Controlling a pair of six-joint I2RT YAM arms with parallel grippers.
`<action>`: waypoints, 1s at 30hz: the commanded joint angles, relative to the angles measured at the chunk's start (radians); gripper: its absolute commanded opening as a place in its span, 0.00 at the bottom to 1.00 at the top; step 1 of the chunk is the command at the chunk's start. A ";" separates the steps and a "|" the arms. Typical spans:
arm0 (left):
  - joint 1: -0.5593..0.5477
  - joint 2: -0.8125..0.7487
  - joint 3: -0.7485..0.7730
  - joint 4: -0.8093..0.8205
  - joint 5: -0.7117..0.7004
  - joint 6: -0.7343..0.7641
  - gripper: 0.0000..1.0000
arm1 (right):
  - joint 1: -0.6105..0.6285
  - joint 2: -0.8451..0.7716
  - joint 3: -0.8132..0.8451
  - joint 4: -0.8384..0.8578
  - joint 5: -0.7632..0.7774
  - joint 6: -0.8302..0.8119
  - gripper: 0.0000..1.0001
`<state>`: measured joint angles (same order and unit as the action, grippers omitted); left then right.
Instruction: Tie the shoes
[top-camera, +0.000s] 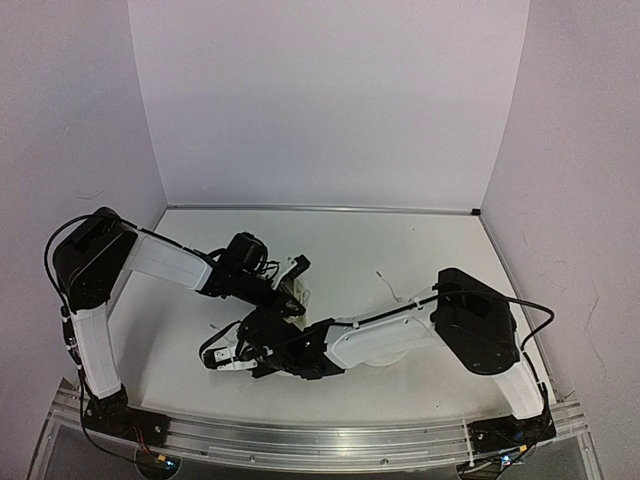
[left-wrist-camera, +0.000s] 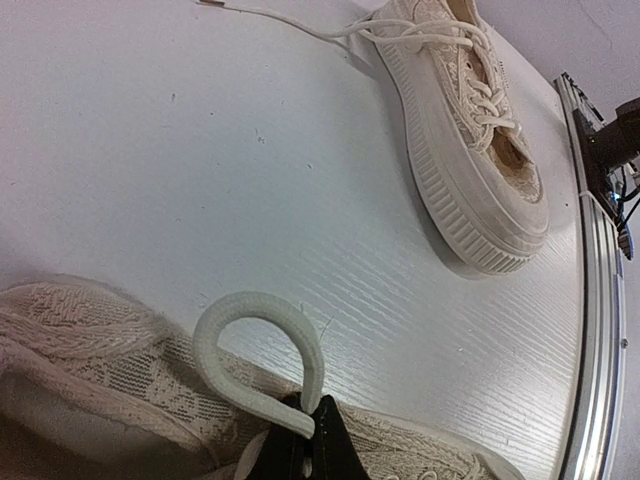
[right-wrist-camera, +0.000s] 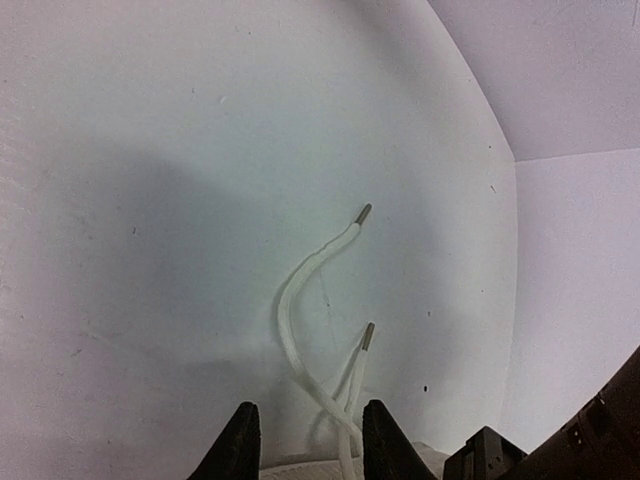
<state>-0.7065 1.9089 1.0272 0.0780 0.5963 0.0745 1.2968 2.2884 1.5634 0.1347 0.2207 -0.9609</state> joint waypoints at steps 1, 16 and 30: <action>-0.010 0.048 0.016 -0.062 0.038 0.024 0.00 | -0.021 0.057 0.040 0.009 -0.006 -0.076 0.33; -0.009 0.062 0.042 -0.112 0.047 0.047 0.00 | -0.026 0.114 0.111 -0.047 0.081 -0.153 0.30; -0.008 0.026 0.048 -0.132 0.061 0.043 0.00 | -0.014 -0.026 -0.043 -0.183 0.125 -0.126 0.31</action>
<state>-0.7010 1.9331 1.0729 0.0237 0.6357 0.1147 1.3023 2.3302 1.6111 0.0885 0.2455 -1.0882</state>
